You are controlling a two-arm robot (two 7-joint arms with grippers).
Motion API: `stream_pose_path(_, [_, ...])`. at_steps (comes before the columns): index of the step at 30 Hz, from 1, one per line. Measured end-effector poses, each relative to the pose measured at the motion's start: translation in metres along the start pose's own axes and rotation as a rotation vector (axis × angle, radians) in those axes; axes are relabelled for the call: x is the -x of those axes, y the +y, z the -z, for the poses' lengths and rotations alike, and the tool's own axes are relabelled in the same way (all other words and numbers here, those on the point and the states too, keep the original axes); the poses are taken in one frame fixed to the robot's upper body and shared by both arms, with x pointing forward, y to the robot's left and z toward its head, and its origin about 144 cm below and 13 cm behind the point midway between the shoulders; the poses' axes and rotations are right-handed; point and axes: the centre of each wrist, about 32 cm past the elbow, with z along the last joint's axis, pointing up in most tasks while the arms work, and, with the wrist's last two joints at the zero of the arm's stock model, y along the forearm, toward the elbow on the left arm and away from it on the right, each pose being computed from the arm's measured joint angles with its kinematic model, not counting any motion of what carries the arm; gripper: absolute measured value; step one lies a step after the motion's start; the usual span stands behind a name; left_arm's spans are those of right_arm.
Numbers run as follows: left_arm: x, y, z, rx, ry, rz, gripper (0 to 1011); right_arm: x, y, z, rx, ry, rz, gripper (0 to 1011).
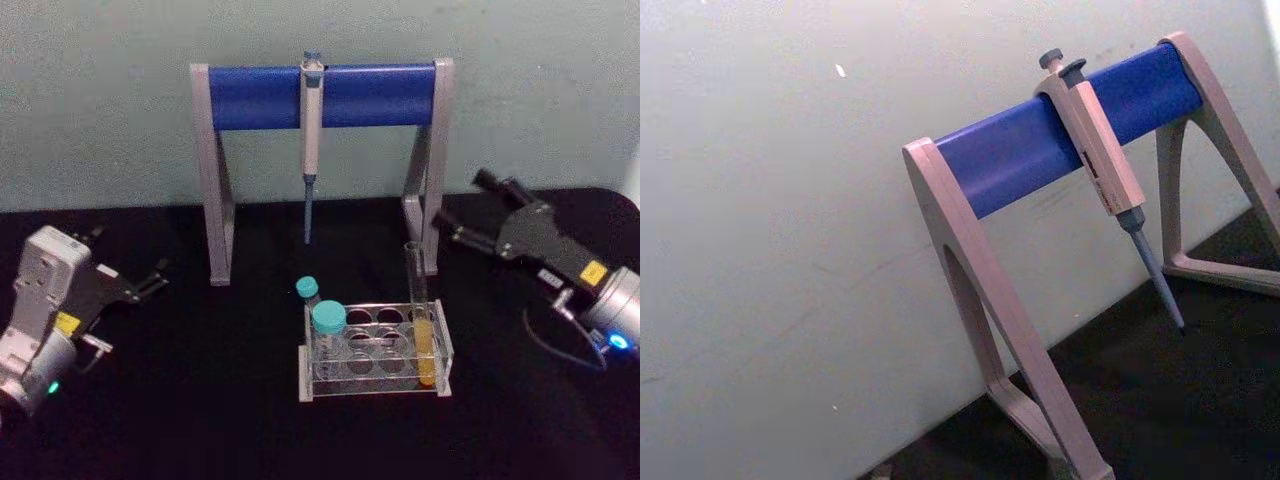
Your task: Pick up the test tube from the test tube rack, shake it, then place it back into the test tube rack.
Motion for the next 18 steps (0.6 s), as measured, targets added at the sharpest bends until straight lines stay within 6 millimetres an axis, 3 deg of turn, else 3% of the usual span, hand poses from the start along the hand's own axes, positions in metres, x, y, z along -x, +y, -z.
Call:
stream_pose_path(7, [0.0, 0.0, 0.0, 0.0, 0.0, 0.0, 1001, 0.01, -0.01, 0.001, 0.049, -0.064, 0.248, 1000])
stream_pose_path(18, [0.0, 0.0, 0.0, 0.0, 0.0, 0.0, 1001, 0.022, -0.008, 0.018, 0.254, -0.075, 0.436, 1000])
